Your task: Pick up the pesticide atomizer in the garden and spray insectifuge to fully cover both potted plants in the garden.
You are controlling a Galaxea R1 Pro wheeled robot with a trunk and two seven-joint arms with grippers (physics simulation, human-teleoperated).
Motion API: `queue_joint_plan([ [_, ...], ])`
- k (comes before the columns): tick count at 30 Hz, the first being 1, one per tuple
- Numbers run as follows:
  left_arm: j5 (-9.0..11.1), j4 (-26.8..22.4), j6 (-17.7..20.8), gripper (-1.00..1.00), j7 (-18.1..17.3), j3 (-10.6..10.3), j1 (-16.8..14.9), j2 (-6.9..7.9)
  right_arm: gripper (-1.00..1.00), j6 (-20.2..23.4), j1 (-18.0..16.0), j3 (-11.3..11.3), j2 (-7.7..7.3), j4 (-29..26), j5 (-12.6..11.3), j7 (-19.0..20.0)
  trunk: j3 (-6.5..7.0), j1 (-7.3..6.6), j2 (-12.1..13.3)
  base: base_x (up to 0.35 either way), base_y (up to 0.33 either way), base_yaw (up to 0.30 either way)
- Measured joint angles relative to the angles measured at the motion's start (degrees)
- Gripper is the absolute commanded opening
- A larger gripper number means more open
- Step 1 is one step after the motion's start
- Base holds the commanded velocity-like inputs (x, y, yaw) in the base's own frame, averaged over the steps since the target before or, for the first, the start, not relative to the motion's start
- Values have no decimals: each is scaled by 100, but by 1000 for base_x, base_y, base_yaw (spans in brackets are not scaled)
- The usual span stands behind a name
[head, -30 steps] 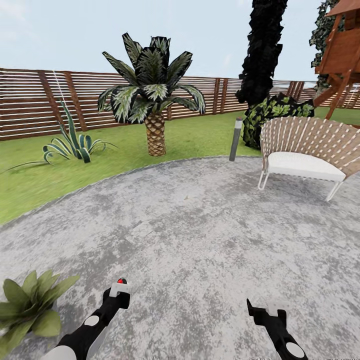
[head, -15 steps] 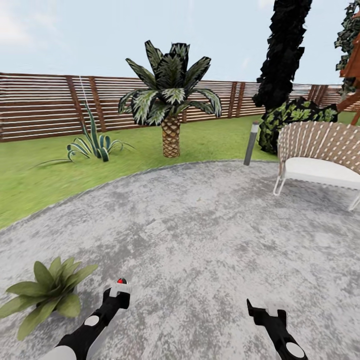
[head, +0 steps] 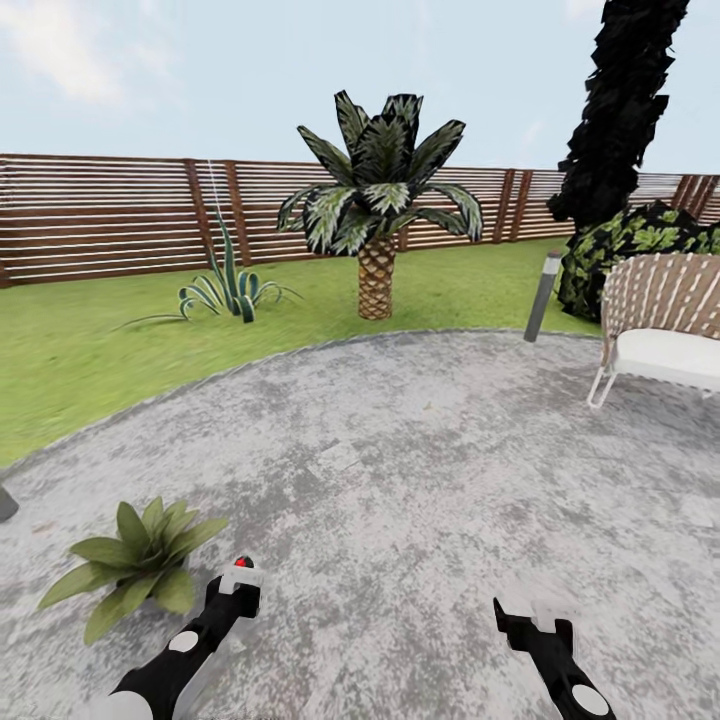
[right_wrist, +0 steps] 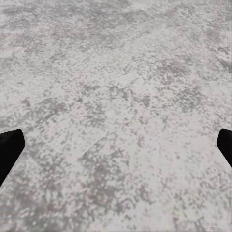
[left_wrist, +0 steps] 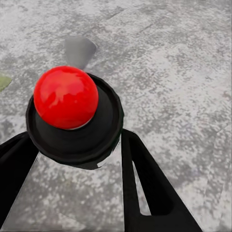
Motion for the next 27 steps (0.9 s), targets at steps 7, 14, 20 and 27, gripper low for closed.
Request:
queue_joint_plan([
  [7, 4, 0, 0, -100, 0, 0, 0, 0, 100, 2, 0, 0, 0, 0, 0, 0, 38, 0, 0, 0, 0, 230],
  [14, 0, 0, 0, -100, 0, 0, 0, 0, 100, 2, 0, 0, 0, 8, 2, 0, 75, 0, 0, 0, 0, 230],
  [20, 1, 0, 0, -100, 0, 0, 0, 0, 100, 2, 0, 0, 0, 9, 0, 0, 108, 0, 0, 0, 0, 230],
  [27, 2, 0, -1, -100, 0, 0, 0, 0, 100, 2, 0, 0, 0, 6, 0, 0, 146, 0, 0, 0, 0, 224],
])
